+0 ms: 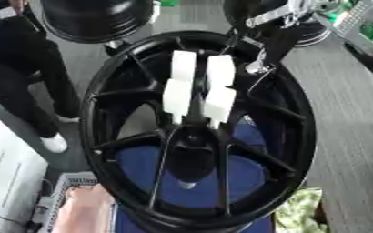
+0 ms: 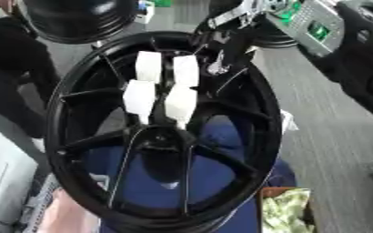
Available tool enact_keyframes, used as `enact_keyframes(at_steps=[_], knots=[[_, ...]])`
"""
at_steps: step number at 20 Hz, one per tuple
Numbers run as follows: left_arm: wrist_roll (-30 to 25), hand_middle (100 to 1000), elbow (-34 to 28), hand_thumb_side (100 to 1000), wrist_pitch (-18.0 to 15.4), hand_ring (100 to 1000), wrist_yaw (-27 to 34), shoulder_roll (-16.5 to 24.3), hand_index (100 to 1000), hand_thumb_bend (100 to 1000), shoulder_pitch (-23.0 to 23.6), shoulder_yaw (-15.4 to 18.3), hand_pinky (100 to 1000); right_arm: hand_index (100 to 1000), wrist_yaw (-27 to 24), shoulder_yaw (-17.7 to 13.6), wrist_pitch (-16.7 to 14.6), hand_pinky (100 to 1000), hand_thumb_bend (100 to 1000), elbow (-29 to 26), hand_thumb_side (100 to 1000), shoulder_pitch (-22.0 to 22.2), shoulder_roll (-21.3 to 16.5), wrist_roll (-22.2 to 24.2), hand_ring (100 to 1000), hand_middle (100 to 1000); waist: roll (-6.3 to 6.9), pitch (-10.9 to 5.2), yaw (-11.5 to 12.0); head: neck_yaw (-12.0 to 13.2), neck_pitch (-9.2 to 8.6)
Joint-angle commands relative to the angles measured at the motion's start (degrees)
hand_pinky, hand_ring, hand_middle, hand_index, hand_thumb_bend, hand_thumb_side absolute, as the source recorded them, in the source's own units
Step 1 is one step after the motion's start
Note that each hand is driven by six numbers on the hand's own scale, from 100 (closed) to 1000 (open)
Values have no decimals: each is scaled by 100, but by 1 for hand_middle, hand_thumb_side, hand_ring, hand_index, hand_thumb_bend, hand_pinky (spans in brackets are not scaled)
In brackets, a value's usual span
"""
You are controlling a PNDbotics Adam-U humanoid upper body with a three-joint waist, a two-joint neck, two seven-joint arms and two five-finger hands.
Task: Pull the pin out of the wheel hub.
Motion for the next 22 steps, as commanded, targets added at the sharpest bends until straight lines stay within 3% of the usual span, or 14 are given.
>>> enact_keyframes(at_steps=[1,11,16,22], knots=[[-3,709,-90,774,-7,856,-2,122,772,457,-74,29,649,976,21,-114,-60,907,250,54,532,-93,-42,-3,966,909,-16,-44,11,-27,30],[13,708,-90,774,3,857,5,105,772,454,-78,39,648,977,9,-128,-135,909,260,155,583,-70,6,-3,971,920,-39,10,61,-30,30],[5,709,-90,771,6,858,9,112,773,450,-90,36,648,977,-2,-83,-319,911,327,184,547,-24,-29,-3,974,925,-49,21,65,-28,30],[-20,709,-90,773,17,859,7,121,773,449,-111,29,649,976,-59,-37,-402,911,346,87,528,39,-106,-3,975,926,-47,27,73,-39,30]])
